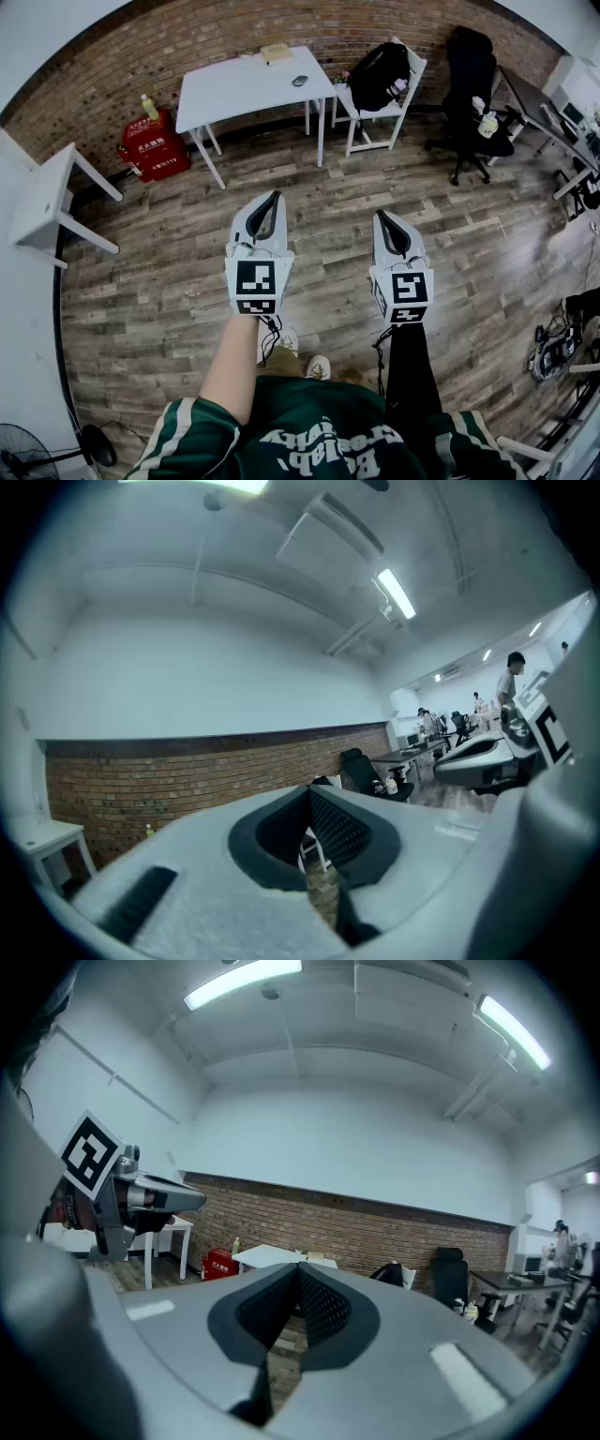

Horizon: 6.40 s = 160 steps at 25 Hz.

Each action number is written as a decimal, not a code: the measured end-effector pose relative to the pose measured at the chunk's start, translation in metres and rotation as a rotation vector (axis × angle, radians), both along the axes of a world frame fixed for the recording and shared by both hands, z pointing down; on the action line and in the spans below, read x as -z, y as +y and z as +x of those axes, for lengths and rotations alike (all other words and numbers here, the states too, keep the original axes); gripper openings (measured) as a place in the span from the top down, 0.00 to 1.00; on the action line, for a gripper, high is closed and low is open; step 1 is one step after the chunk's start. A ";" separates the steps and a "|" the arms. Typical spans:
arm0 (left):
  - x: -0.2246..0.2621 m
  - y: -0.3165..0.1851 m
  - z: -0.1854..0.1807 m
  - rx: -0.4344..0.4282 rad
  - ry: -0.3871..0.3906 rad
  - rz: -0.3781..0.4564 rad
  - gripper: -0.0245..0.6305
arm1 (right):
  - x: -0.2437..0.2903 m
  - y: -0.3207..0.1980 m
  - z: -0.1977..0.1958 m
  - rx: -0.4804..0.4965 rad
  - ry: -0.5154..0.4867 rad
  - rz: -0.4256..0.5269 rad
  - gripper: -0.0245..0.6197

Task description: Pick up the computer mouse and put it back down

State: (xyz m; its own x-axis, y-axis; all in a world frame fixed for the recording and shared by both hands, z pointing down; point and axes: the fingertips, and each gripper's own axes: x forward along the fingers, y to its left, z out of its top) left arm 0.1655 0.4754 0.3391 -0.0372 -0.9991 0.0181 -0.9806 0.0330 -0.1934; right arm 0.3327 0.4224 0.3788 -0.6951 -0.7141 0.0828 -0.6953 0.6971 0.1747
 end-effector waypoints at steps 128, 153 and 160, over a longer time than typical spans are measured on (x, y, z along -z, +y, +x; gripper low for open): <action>-0.032 -0.718 -0.245 -0.082 0.016 -0.116 0.61 | 0.005 -0.714 -0.291 0.189 -0.100 0.006 0.94; -0.084 -0.843 -0.346 -0.472 0.064 -0.293 0.59 | 0.010 -0.774 -0.393 -0.226 -0.065 0.036 0.94; -0.102 -0.851 -0.349 -0.488 0.080 -0.344 0.57 | 0.006 -0.779 -0.390 -0.255 -0.039 0.026 0.94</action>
